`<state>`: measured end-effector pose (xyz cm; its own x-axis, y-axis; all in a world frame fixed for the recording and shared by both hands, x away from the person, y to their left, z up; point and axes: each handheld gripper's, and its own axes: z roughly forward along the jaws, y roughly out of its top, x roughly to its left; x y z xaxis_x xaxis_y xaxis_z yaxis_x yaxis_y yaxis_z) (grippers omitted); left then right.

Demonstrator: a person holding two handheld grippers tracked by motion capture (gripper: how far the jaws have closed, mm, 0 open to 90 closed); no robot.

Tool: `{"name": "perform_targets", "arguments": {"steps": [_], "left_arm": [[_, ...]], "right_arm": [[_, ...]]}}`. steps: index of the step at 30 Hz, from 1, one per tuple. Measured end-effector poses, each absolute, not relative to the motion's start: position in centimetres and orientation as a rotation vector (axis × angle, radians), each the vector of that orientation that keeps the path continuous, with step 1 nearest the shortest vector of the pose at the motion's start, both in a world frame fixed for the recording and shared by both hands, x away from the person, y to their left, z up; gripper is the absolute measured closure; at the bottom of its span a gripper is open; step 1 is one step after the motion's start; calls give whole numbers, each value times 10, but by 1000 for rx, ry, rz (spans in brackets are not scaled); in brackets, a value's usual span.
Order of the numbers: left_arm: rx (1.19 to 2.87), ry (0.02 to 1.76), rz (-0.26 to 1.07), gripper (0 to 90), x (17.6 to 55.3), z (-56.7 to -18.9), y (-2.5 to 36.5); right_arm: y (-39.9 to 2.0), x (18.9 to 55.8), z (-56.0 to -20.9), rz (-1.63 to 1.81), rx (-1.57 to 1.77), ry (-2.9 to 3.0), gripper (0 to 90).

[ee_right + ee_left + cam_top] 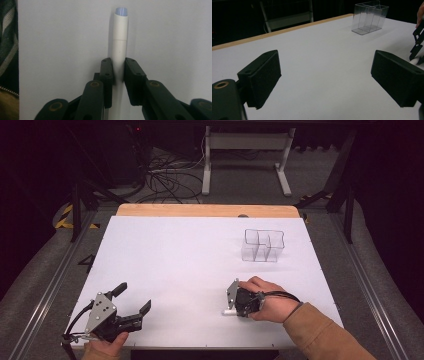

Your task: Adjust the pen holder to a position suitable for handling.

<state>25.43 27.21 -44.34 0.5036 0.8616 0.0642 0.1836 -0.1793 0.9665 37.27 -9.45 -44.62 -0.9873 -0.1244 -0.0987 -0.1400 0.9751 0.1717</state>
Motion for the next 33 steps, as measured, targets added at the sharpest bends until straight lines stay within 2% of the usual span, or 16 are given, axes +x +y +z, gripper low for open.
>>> {"name": "perform_targets", "arguments": {"steps": [15,33], "left_arm": [[1665,902,784,101,254,-443,272],[1668,901,784,100,255,-444,272]], "right_arm": [[-95,372,-446,297,-169,3031,791],[-104,372,-424,425,-117,2988,792]]}}
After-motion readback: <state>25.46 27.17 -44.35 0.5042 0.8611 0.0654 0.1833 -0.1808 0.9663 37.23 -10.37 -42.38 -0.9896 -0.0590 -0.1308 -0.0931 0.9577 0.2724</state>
